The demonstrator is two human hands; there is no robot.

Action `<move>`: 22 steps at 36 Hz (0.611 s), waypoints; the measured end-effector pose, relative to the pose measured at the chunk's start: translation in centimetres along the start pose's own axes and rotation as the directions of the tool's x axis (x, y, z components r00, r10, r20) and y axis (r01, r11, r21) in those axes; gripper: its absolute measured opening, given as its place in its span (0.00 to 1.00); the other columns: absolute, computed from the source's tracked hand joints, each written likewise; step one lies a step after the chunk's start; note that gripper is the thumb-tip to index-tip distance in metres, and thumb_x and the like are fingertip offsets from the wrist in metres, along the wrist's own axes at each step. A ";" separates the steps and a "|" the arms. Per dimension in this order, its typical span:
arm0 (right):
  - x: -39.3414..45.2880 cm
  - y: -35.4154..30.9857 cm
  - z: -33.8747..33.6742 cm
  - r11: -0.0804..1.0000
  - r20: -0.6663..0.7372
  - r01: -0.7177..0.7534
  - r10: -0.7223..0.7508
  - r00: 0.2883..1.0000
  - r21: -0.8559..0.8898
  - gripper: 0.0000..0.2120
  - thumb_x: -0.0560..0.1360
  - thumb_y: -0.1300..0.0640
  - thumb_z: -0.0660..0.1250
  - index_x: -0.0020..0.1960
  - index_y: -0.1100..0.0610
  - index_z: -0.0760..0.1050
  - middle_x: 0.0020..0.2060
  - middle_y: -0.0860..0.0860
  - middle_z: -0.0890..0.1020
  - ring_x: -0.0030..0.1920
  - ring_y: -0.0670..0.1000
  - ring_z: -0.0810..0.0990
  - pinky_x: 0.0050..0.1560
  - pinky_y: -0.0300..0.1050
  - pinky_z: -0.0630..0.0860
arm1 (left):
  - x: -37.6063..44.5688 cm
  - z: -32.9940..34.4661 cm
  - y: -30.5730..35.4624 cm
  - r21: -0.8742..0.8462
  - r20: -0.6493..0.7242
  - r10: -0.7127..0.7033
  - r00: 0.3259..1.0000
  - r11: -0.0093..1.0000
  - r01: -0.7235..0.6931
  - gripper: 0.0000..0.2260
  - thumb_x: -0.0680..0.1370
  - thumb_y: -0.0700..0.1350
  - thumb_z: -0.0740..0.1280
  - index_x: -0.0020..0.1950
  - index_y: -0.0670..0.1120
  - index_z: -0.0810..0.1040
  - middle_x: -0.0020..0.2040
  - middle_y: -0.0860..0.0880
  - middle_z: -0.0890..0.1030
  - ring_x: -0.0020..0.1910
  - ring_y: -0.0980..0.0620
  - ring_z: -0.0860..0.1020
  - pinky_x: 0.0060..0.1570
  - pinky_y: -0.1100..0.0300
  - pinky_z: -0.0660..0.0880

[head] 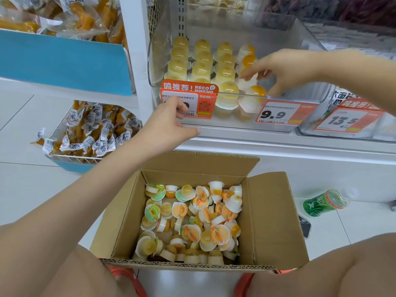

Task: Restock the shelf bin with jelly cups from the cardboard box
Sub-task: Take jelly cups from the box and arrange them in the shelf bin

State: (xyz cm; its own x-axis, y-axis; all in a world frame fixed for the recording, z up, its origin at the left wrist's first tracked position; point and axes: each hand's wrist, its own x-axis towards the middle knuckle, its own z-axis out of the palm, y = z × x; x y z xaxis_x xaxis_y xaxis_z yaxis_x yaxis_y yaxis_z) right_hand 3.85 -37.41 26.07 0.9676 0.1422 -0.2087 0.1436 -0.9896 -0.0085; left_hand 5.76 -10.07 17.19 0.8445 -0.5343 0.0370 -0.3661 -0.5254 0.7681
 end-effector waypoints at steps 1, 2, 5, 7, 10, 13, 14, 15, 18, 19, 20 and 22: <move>-0.8 -0.2 -0.3 0.999 -0.062 -0.016 0.018 0.998 0.031 0.30 0.68 0.60 0.76 0.67 0.48 0.71 0.52 0.46 0.77 0.49 0.51 0.75 0.53 0.42 0.69 | -0.1 0.1 -0.1 0.006 0.009 -0.005 1.000 1.000 0.005 0.21 0.72 0.48 0.72 0.60 0.46 0.68 0.58 0.48 0.71 0.51 0.51 0.77 0.46 0.64 0.71; -1.7 -0.4 -0.7 0.996 -0.118 -0.022 0.032 0.992 0.083 0.30 0.67 0.58 0.77 0.67 0.49 0.72 0.52 0.47 0.78 0.49 0.52 0.76 0.54 0.42 0.69 | -0.3 0.3 -0.3 0.014 0.015 -0.007 1.000 1.000 0.007 0.21 0.72 0.48 0.72 0.60 0.47 0.68 0.58 0.47 0.71 0.50 0.51 0.77 0.45 0.64 0.70; -4.7 -1.6 -0.4 0.986 -0.325 0.067 -0.013 0.946 0.155 0.26 0.66 0.56 0.76 0.63 0.53 0.75 0.52 0.49 0.81 0.47 0.51 0.77 0.53 0.40 0.71 | -0.9 1.3 -0.9 0.022 0.033 -0.007 0.999 1.000 0.006 0.19 0.72 0.47 0.72 0.58 0.47 0.69 0.57 0.48 0.72 0.50 0.51 0.77 0.42 0.64 0.70; -6.3 -3.0 1.4 0.972 -0.371 0.153 -0.077 0.925 0.179 0.22 0.67 0.55 0.76 0.60 0.54 0.77 0.48 0.48 0.80 0.43 0.45 0.75 0.48 0.33 0.70 | -1.5 2.5 -1.7 0.034 0.053 -0.011 0.999 0.999 0.009 0.17 0.72 0.47 0.72 0.56 0.48 0.69 0.55 0.48 0.72 0.49 0.51 0.77 0.40 0.64 0.69; -7.2 -4.5 6.3 0.937 -0.240 0.184 -0.113 0.964 0.297 0.21 0.67 0.53 0.76 0.58 0.54 0.77 0.46 0.45 0.79 0.41 0.43 0.75 0.46 0.30 0.70 | -2.4 4.9 -3.9 0.073 0.138 -0.041 0.990 0.997 0.031 0.17 0.72 0.46 0.72 0.57 0.47 0.70 0.54 0.48 0.73 0.48 0.52 0.76 0.37 0.67 0.69; -6.9 -5.5 13.1 0.925 -0.012 0.089 -0.091 0.996 0.369 0.23 0.68 0.53 0.76 0.61 0.53 0.76 0.49 0.45 0.79 0.45 0.44 0.75 0.48 0.35 0.71 | -3.6 7.3 -7.6 0.200 0.285 -0.117 0.951 0.978 0.060 0.20 0.72 0.44 0.73 0.60 0.44 0.71 0.56 0.46 0.74 0.49 0.52 0.74 0.43 0.64 0.71; -6.6 -5.8 15.3 0.927 0.056 0.061 -0.087 0.995 0.369 0.23 0.69 0.53 0.75 0.62 0.53 0.75 0.51 0.46 0.78 0.47 0.45 0.74 0.48 0.35 0.70 | -4.1 8.0 -9.2 0.265 0.328 -0.159 0.931 0.962 0.071 0.20 0.72 0.45 0.73 0.61 0.44 0.71 0.57 0.46 0.74 0.50 0.51 0.74 0.47 0.62 0.72; -6.3 -6.0 17.5 0.930 0.119 0.032 -0.081 0.990 0.365 0.24 0.70 0.53 0.75 0.63 0.54 0.74 0.53 0.47 0.78 0.47 0.44 0.73 0.47 0.35 0.69 | -4.5 8.6 -10.7 0.337 0.365 -0.210 0.907 0.938 0.081 0.20 0.72 0.45 0.72 0.62 0.44 0.71 0.57 0.45 0.75 0.51 0.50 0.74 0.50 0.59 0.73; -5.4 -6.5 23.2 0.928 0.242 -0.052 -0.042 0.969 0.370 0.24 0.71 0.54 0.74 0.64 0.54 0.72 0.56 0.49 0.78 0.48 0.44 0.70 0.43 0.31 0.64 | -5.7 10.0 -14.7 0.504 0.458 -0.339 0.822 0.860 0.074 0.21 0.72 0.42 0.69 0.64 0.44 0.70 0.59 0.44 0.75 0.56 0.47 0.75 0.52 0.54 0.74; -5.1 -6.7 24.8 0.925 0.265 -0.081 -0.021 0.964 0.370 0.24 0.71 0.54 0.73 0.65 0.53 0.71 0.57 0.49 0.77 0.49 0.44 0.69 0.45 0.32 0.65 | -5.9 10.5 -15.7 0.525 0.478 -0.362 0.800 0.848 0.070 0.21 0.72 0.40 0.69 0.65 0.44 0.70 0.59 0.45 0.75 0.56 0.46 0.75 0.52 0.53 0.74; -4.7 -6.8 26.4 0.922 0.281 -0.112 0.004 0.960 0.371 0.25 0.71 0.54 0.73 0.66 0.53 0.70 0.58 0.50 0.77 0.51 0.45 0.70 0.48 0.35 0.67 | -5.9 11.0 -16.5 0.531 0.494 -0.371 0.786 0.845 0.065 0.21 0.72 0.39 0.68 0.65 0.43 0.70 0.60 0.45 0.75 0.56 0.46 0.75 0.51 0.54 0.74; -4.0 -7.2 28.9 0.912 0.305 -0.185 0.070 0.950 0.367 0.27 0.71 0.54 0.73 0.68 0.53 0.68 0.59 0.52 0.75 0.56 0.50 0.72 0.54 0.43 0.71 | -5.7 12.0 -17.7 0.516 0.502 -0.364 0.784 0.854 0.066 0.22 0.72 0.39 0.69 0.64 0.43 0.70 0.59 0.45 0.75 0.57 0.46 0.75 0.52 0.54 0.74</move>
State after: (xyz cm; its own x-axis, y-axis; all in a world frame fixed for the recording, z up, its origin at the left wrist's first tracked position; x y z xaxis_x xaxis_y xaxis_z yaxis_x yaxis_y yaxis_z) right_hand -7.02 -31.51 -1.30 0.8655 0.0590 -0.4975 -0.1245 -0.9366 -0.3277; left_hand 2.72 -5.68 -4.31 0.5997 -0.5599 -0.5717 -0.4584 -0.8260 0.3282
